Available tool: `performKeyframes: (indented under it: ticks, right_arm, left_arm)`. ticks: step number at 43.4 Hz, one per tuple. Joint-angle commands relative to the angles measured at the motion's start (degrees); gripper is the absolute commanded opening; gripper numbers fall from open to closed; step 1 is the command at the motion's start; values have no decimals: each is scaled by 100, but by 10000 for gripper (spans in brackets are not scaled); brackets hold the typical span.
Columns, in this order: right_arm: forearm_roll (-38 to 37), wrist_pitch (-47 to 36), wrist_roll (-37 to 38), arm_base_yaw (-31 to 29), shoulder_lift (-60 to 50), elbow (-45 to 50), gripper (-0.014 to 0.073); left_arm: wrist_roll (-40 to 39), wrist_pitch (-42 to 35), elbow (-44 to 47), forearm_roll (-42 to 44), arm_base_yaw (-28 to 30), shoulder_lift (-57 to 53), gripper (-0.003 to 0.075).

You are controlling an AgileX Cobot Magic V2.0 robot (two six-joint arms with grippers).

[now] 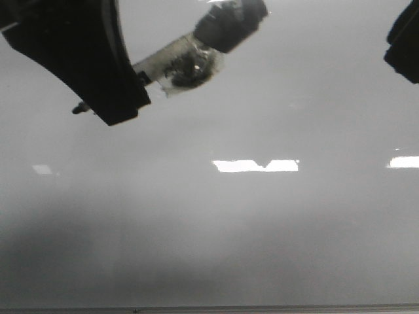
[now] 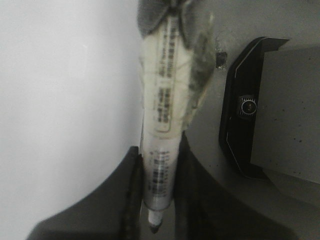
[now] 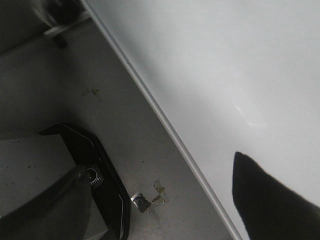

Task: Write number 6 on whiteboard

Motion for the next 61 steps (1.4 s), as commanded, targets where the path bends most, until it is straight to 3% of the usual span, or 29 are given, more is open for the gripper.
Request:
performKeyframes:
  ticks: [1, 13, 19, 34, 40, 50, 54, 59, 61]
  right_arm:
    - [373, -308, -489, 308, 35, -207, 590]
    - [373, -759, -703, 1292, 350, -286, 588]
    - [400, -796, -703, 1589, 507, -539, 519]
    - [400, -815, -703, 1661, 830, -653, 480]
    - [400, -792, -703, 1661, 822, -653, 368]
    - [400, -755, -698, 1661, 822, -653, 100]
    - [400, -754, -698, 1656, 822, -653, 11]
    - [400, -754, -698, 1656, 822, -653, -72]
    - [400, -748, -698, 1656, 822, -653, -64]
  left_arm:
    - [18, -184, -259, 40, -287, -42, -20]
    - [18, -300, -290, 40, -598, 6, -20]
    - [18, -303, -290, 40, -593, 6, -20]
    - [18, -303, -290, 40, -593, 6, -20]
    - [18, -303, -290, 40, -593, 6, -20]
    - [18, -313, -290, 40, -593, 6, -18]
    - [18, -313, -290, 40, -593, 6, 39]
    - [8, -344, -290, 40, -593, 6, 208]
    - [-18, -391, -290, 40, -593, 6, 280]
